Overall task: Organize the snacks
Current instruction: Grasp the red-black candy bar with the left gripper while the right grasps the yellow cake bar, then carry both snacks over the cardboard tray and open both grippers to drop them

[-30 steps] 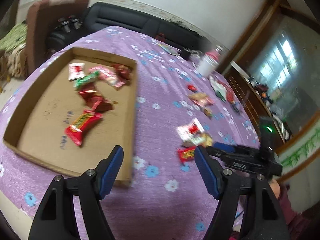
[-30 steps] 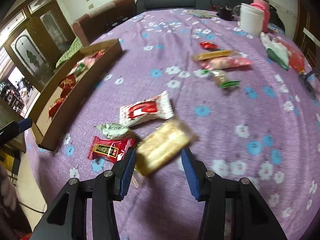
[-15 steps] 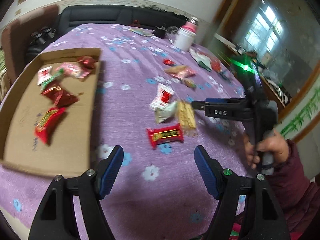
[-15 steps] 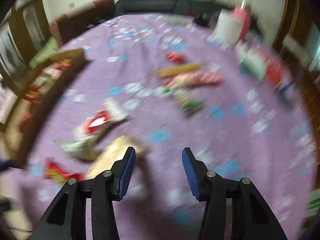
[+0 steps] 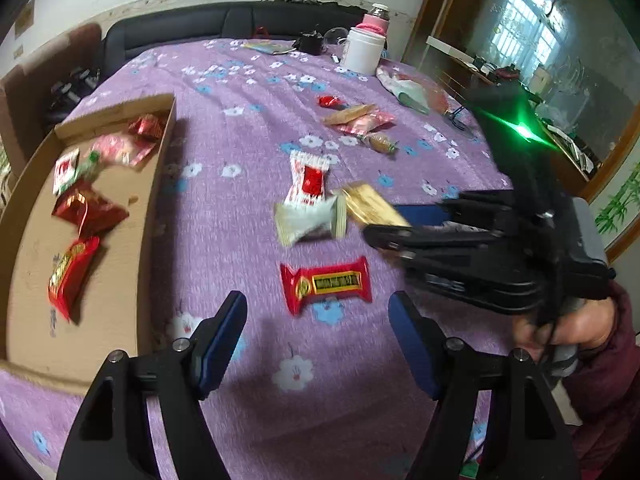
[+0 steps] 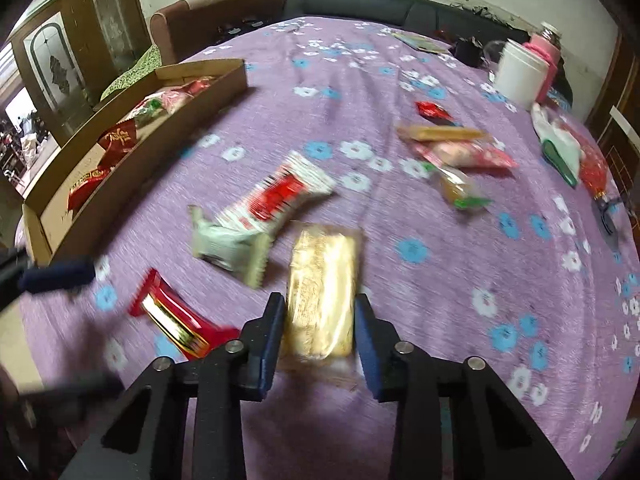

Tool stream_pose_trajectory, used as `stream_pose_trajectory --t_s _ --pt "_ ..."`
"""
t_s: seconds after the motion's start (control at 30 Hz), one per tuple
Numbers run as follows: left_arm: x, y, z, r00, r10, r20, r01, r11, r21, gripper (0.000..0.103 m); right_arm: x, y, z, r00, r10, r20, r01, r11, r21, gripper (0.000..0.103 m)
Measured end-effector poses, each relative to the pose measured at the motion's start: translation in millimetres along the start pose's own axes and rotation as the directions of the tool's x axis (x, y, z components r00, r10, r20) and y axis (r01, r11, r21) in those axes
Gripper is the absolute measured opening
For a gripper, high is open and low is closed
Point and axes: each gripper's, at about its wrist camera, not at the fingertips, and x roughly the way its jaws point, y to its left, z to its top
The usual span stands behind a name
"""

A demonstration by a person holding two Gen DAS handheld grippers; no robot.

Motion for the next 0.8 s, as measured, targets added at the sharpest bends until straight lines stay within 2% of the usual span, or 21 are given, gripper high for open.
stream_pose_trajectory --t_s 0.2,0.3,0.37,0.4,0.43,0.47,0.6,0.8 --pt "30 -27 12 0.999 0.023 -0.021 -0.019 0.983 0.181 0.072 -10 -41 -17 1.000 -0.017 -0.011 0.018 0.999 0.042 0.036" --pt "52 -45 11 0.997 0.069 -0.036 -0.054 0.948 0.314 0.072 -14 -52 -23 1.000 -0.005 -0.008 0.006 0.998 0.062 0.037" --pt "58 -52 6 0.993 0.102 -0.059 -0.073 0.927 0.367 0.071 -15 -54 -24 1.000 0.006 -0.002 -0.006 0.997 0.072 0.037" --pt "55 -54 6 0.994 0.090 -0.055 -0.063 0.927 0.369 0.059 -15 -54 -25 1.000 0.009 0.003 -0.010 0.997 0.075 0.037" --pt "54 -54 6 0.995 0.067 -0.081 -0.033 0.933 0.359 0.035 -16 -55 -27 1.000 0.011 0.007 -0.012 0.997 0.076 0.037" --pt "53 -52 6 0.994 0.051 -0.094 -0.016 0.939 0.345 0.027 -17 -56 -28 1.000 0.013 0.015 -0.014 0.997 0.079 0.037" --pt "51 -47 4 0.993 0.069 -0.092 -0.040 0.956 0.289 0.027 -18 -58 -31 0.999 0.032 0.044 -0.037 0.994 0.100 0.036" --pt "26 -26 4 0.998 -0.021 -0.051 0.027 0.991 0.130 0.027 -28 -58 -35 0.993 0.080 0.084 -0.090 0.988 0.123 0.036"
